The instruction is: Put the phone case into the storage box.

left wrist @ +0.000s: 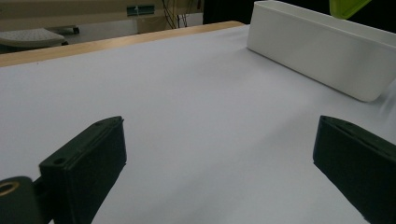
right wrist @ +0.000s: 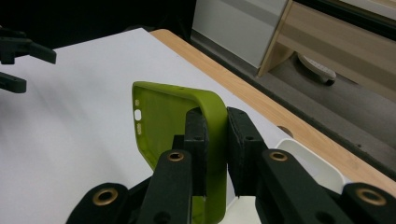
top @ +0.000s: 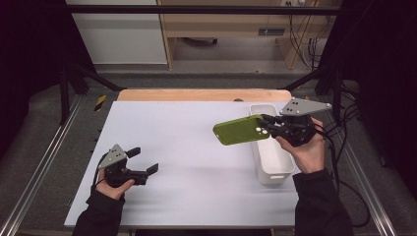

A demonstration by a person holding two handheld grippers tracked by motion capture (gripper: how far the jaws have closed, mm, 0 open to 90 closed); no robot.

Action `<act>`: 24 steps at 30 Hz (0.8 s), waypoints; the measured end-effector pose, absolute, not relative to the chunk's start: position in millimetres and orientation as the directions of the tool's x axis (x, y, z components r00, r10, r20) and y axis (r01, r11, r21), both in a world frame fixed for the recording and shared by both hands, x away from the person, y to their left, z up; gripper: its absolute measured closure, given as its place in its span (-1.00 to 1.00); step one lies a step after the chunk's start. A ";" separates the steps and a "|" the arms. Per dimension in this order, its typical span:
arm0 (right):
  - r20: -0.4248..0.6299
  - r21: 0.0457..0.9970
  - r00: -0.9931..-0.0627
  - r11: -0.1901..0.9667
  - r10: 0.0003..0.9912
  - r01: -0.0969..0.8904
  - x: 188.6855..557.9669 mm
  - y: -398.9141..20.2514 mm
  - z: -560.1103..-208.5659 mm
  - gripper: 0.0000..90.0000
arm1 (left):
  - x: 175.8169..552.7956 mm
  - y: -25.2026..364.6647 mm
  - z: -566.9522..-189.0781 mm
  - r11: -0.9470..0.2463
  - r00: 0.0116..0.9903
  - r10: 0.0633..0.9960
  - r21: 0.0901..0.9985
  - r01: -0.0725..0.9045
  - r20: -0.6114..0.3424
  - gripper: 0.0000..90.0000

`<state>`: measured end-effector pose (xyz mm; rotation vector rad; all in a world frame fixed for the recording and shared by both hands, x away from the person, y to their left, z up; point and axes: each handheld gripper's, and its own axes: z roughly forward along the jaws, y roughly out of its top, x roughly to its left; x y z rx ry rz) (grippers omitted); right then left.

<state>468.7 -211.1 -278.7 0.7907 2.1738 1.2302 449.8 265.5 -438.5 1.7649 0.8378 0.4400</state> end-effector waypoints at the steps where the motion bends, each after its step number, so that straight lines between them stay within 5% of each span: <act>1: -0.153 0.876 -0.694 0.421 0.704 0.234 469.2 -211.9 -277.0 0.78 | 449.9 266.1 -438.8 -0.170 0.683 0.723 0.930 0.325 -0.106 -0.94; 24: -0.285 0.831 -0.588 0.501 0.757 0.242 479.8 -232.3 -250.7 0.78 | 450.1 268.0 -440.6 -0.181 0.683 0.723 0.928 0.326 -0.099 -0.94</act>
